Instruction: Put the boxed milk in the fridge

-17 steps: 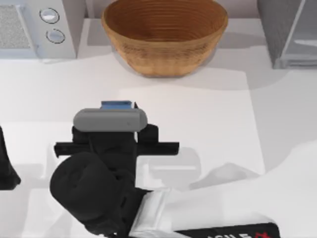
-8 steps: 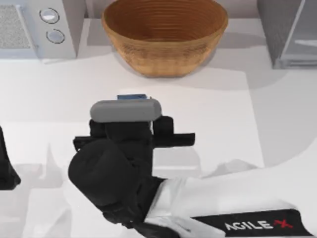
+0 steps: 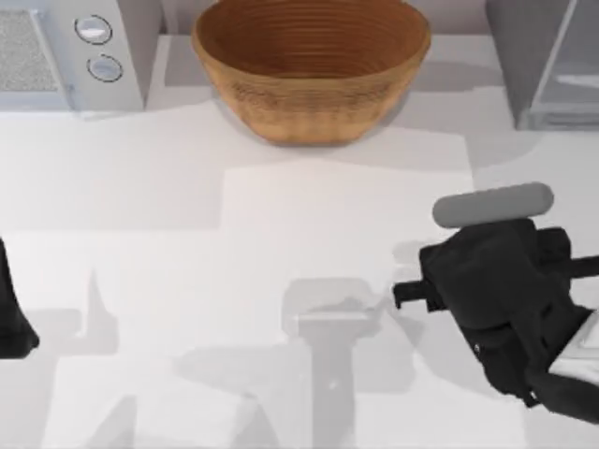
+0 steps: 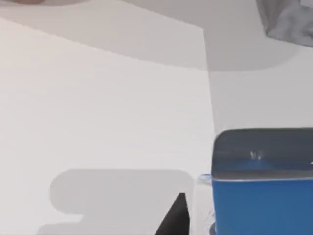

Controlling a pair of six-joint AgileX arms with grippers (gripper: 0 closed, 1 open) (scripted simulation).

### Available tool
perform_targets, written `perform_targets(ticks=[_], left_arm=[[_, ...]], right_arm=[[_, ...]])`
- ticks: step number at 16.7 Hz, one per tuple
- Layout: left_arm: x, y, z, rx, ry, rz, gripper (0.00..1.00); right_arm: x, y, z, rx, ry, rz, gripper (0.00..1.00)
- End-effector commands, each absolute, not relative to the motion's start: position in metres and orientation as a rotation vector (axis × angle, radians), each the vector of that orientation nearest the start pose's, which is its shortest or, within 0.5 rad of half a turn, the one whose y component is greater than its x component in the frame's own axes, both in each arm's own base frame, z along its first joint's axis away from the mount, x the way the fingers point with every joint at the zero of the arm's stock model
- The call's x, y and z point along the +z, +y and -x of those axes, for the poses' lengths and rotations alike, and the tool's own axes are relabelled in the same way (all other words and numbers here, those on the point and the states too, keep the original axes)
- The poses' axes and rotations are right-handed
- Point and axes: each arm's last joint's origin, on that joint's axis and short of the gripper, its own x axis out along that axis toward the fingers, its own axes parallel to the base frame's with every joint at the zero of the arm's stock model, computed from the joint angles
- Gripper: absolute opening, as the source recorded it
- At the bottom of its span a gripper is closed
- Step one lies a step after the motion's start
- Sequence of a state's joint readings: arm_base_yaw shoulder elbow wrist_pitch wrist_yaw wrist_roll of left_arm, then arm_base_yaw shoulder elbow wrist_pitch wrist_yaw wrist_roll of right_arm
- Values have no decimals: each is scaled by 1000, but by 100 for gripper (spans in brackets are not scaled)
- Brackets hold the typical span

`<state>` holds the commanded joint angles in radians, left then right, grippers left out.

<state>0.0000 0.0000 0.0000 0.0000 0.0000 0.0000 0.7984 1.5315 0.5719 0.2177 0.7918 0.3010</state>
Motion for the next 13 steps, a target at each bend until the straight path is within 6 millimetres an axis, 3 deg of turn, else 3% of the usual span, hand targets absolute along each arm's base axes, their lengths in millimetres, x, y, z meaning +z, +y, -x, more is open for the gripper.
perform_targets(ticks=[2, 5, 9, 13], left_arm=[[160, -1, -106, 0, 0, 0, 100], [160, -1, -106, 0, 0, 0, 100], [160, -1, -106, 0, 0, 0, 100], [160, -1, -106, 0, 0, 0, 100]], right_arm=[[136, 136, -190, -40, 571, 199, 0], [138, 95, -171, -1, 602, 112, 0], [149, 66, -158, 68, 556, 16, 0], [164, 38, -135, 115, 349, -68, 0]])
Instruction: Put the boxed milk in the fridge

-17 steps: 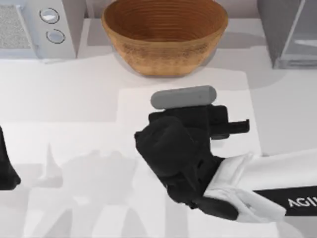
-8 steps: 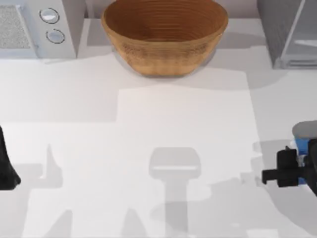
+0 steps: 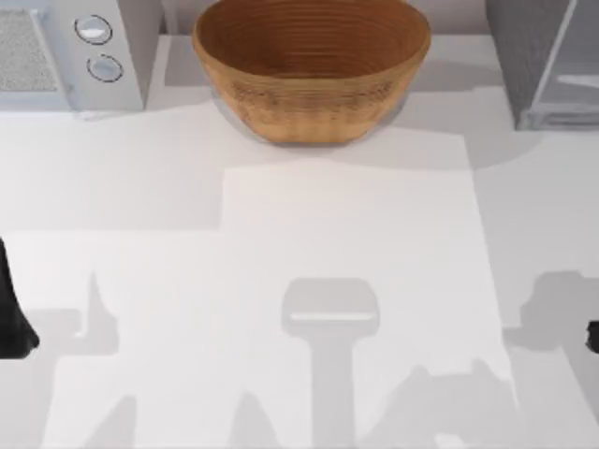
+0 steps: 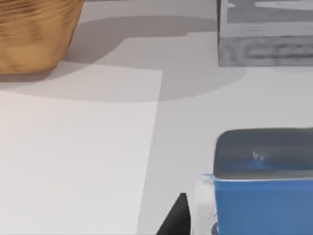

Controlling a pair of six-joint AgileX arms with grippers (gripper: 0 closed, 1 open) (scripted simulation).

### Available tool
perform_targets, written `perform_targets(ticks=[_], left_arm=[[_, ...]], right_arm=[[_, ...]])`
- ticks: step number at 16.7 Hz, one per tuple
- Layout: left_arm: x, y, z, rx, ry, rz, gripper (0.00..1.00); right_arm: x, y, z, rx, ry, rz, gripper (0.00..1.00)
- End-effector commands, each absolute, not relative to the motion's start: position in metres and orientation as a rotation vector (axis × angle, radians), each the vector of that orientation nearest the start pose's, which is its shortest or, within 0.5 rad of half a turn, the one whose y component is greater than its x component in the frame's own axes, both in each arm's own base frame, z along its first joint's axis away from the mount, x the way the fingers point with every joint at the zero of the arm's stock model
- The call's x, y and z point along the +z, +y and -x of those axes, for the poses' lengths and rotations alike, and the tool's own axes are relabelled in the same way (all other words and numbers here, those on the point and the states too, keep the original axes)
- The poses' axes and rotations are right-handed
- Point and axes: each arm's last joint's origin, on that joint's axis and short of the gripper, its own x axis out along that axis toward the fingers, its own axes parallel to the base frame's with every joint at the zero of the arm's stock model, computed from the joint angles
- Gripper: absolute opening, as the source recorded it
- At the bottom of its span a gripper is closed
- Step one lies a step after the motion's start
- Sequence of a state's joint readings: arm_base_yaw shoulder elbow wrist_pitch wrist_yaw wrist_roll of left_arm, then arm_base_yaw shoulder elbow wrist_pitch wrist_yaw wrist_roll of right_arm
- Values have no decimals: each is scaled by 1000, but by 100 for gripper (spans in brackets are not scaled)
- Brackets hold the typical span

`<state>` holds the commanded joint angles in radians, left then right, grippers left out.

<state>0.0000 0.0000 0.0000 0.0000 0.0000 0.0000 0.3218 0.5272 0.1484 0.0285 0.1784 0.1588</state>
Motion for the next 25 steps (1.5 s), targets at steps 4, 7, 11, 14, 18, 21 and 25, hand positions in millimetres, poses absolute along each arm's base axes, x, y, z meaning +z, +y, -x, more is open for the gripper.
perform_targets(ticks=[4, 7, 11, 14, 18, 21, 25], left_arm=[[160, -1, -106, 0, 0, 0, 100], [160, -1, -106, 0, 0, 0, 100], [160, -1, -106, 0, 0, 0, 100], [160, -1, -106, 0, 0, 0, 100], [160, -1, -106, 0, 0, 0, 100], [160, -1, -106, 0, 0, 0, 100], [160, -1, -106, 0, 0, 0, 100]], right_arm=[[171, 15, -114, 91, 110, -78, 0], [165, 4, -107, 35, 22, -33, 0], [160, -1, -106, 0, 0, 0, 0], [161, -1, -106, 2, 0, -3, 0], [176, -1, -107, 5, -33, -3, 0], [207, -3, -116, 5, -86, 1, 0], [251, -10, -154, 0, -125, 14, 0]])
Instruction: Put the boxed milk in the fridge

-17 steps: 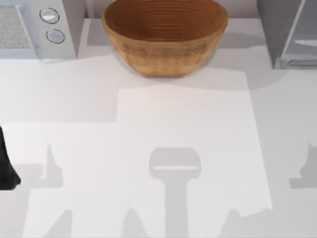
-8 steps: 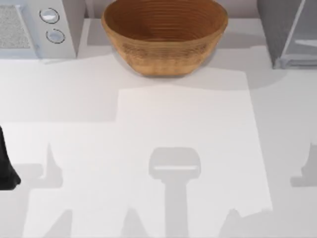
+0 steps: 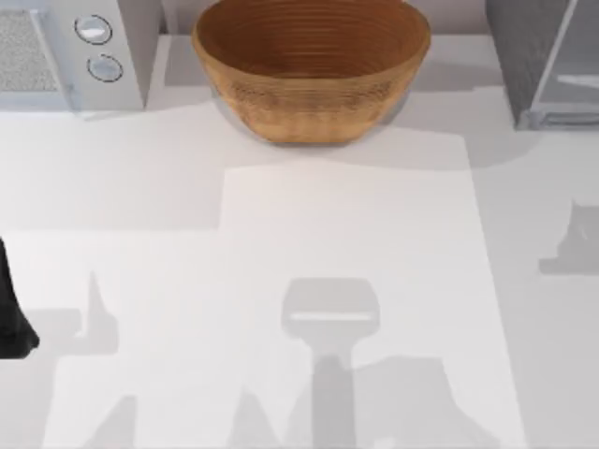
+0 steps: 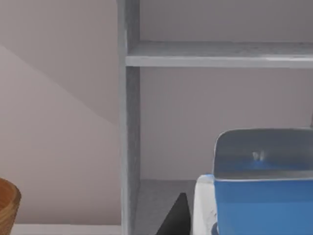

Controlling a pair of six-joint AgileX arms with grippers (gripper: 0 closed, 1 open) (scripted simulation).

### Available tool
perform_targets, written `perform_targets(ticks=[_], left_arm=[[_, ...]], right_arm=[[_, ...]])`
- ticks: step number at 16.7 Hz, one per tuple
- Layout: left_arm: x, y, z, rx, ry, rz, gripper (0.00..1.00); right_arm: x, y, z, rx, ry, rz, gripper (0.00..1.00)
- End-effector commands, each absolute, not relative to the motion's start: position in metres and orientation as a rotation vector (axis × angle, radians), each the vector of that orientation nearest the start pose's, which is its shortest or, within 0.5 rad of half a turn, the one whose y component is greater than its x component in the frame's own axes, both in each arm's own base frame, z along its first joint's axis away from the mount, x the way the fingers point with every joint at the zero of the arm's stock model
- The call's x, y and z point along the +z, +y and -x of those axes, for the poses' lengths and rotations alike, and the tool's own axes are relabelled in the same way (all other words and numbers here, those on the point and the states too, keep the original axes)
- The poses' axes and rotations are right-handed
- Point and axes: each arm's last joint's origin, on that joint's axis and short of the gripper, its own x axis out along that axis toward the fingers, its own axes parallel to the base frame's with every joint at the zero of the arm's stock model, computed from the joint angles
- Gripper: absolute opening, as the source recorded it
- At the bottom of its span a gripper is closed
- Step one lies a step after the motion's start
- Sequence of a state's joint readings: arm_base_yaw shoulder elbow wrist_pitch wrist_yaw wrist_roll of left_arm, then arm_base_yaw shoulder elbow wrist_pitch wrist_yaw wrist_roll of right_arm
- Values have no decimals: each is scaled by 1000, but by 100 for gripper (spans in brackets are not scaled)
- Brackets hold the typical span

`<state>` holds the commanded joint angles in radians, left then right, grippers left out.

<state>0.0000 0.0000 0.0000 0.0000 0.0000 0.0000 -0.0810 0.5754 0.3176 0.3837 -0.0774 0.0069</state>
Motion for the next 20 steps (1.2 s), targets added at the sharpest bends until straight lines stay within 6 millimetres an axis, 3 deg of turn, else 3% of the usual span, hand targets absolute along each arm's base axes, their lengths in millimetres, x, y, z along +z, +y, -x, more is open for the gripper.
perform_targets(ticks=[3, 5, 8, 11, 16, 20], left_arm=[[160, -1, -106, 0, 0, 0, 100], [160, -1, -106, 0, 0, 0, 100], [160, -1, -106, 0, 0, 0, 100], [160, -1, -106, 0, 0, 0, 100], [160, -1, -106, 0, 0, 0, 100], [160, -1, -106, 0, 0, 0, 100]], right_arm=[[267, -22, -208, -3, -111, 20, 0], [262, -33, -252, -3, -87, 21, 0], [232, -54, -314, -1, -42, 15, 0], [187, -74, -361, 1, -10, 7, 0], [126, -98, -398, 3, 1, -1, 0], [111, -104, -405, 2, 0, -3, 0]])
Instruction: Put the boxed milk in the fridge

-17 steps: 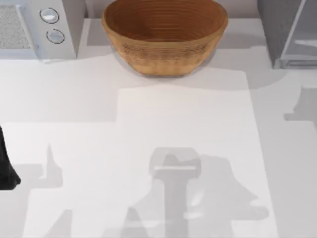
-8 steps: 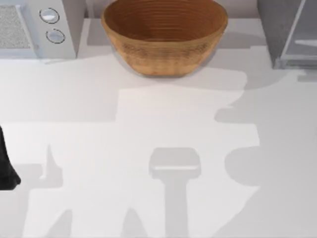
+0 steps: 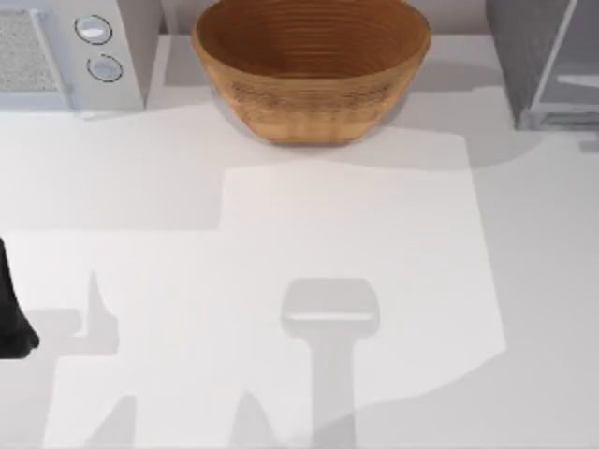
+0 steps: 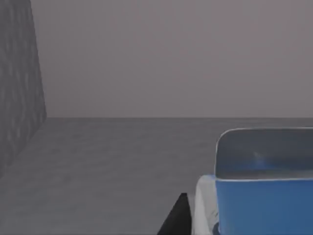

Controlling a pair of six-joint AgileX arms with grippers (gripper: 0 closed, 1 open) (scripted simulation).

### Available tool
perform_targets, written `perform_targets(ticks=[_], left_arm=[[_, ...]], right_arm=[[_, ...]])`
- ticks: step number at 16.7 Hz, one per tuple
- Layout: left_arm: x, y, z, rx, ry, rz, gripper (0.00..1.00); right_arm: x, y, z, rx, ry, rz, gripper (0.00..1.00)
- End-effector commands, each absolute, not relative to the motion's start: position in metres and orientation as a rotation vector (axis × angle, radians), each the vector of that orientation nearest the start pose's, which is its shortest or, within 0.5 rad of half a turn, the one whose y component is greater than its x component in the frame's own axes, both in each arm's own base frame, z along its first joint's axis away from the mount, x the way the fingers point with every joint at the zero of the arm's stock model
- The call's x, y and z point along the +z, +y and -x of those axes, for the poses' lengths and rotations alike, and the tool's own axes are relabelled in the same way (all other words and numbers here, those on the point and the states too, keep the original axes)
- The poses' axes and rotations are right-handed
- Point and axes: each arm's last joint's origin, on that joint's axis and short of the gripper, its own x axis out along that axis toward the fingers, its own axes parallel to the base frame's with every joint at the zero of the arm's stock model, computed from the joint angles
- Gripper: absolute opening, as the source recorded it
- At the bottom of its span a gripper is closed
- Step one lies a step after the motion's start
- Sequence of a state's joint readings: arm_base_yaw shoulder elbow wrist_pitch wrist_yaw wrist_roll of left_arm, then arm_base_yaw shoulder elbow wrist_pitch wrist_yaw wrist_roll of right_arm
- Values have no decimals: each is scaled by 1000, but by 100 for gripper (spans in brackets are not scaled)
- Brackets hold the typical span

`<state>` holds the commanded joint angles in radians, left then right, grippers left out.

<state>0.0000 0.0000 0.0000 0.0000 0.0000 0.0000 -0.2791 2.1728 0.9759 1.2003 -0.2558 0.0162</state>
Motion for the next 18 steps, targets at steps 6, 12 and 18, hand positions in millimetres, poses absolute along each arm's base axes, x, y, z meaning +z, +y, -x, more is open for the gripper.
perform_targets(ticks=[6, 12, 18], left_arm=[[160, -1, -106, 0, 0, 0, 100], [160, -1, -106, 0, 0, 0, 100], [160, -1, -106, 0, 0, 0, 100]], right_arm=[[111, -102, -407, 7, 1, -5, 0], [133, -107, -462, 2, -56, 11, 0], [134, -104, -517, 7, -16, 0, 0]])
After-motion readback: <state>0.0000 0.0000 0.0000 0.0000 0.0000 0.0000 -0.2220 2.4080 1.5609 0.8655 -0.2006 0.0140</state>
